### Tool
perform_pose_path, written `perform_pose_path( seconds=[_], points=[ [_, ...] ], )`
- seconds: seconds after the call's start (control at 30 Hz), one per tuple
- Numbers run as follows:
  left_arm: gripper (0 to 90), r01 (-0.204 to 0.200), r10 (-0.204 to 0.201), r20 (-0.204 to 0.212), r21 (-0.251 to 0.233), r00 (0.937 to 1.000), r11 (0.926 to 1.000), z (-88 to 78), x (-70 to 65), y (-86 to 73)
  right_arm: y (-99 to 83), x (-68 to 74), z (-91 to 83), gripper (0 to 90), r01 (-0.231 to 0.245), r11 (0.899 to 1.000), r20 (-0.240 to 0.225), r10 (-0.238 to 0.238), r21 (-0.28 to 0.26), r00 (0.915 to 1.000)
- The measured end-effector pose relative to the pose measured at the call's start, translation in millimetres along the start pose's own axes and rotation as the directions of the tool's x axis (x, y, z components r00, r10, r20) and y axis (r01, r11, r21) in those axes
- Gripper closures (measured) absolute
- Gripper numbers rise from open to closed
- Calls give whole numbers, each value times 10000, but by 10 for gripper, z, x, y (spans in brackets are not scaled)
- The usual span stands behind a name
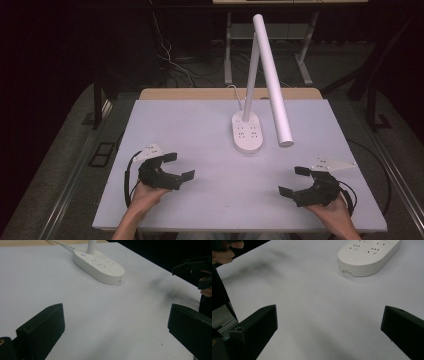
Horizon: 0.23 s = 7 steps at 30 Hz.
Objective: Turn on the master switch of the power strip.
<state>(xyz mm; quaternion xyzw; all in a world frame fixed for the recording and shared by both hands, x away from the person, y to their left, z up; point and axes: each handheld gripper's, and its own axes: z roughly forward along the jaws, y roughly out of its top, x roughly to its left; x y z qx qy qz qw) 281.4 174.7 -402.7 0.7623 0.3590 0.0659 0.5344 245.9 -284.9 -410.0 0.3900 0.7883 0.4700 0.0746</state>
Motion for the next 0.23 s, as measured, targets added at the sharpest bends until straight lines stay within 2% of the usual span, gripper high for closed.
perform_pose_path(
  seconds=[0.03, 0.13, 0.2, 0.23],
  points=[
    [0, 94, -94, 13, 41, 10000, 9999, -5, -4, -44, -1, 1, 1, 3, -18, 10000, 5, 18, 13, 10000],
    [1, 120, -121, 10, 180, 9999, 9998, -4, -18, -126, -3, 4, 3, 2, -29, 10000, 0, 29, 4, 10000],
    [1, -3, 3, 12, 309, 10000, 9995, -7, -17, -153, -2, 7, 2, 3, -20, 10000, -1, 20, -4, 10000],
    [1, 86, -87, 31, 288, 10000, 9995, -3, -23, -168, -1, 7, 1, 2, -8, 10000, -5, 8, -4, 10000]
  ],
)
